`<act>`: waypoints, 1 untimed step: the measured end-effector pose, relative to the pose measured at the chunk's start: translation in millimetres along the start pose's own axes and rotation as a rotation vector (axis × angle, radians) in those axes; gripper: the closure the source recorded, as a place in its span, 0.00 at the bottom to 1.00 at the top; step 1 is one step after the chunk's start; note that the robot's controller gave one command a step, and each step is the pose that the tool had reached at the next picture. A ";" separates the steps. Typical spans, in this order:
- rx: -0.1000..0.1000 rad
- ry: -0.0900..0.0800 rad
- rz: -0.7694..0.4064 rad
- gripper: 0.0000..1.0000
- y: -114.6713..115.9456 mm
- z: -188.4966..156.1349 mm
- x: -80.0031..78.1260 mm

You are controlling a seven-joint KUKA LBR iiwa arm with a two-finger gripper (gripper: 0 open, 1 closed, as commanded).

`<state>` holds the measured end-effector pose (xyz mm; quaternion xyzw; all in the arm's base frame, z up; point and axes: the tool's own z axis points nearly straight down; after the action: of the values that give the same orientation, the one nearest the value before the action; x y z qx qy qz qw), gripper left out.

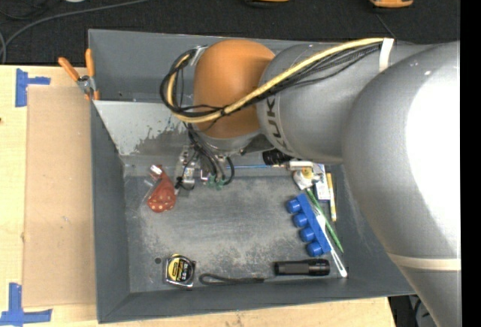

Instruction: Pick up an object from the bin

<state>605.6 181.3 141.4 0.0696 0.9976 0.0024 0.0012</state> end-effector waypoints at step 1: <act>0.002 0.005 0.089 1.00 4.0 73.4 17.8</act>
Offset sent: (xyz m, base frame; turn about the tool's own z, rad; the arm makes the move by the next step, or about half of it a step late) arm -0.0463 -0.0098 -0.0679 -0.1851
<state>588.8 188.0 68.1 0.1139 0.9935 0.0017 -0.0014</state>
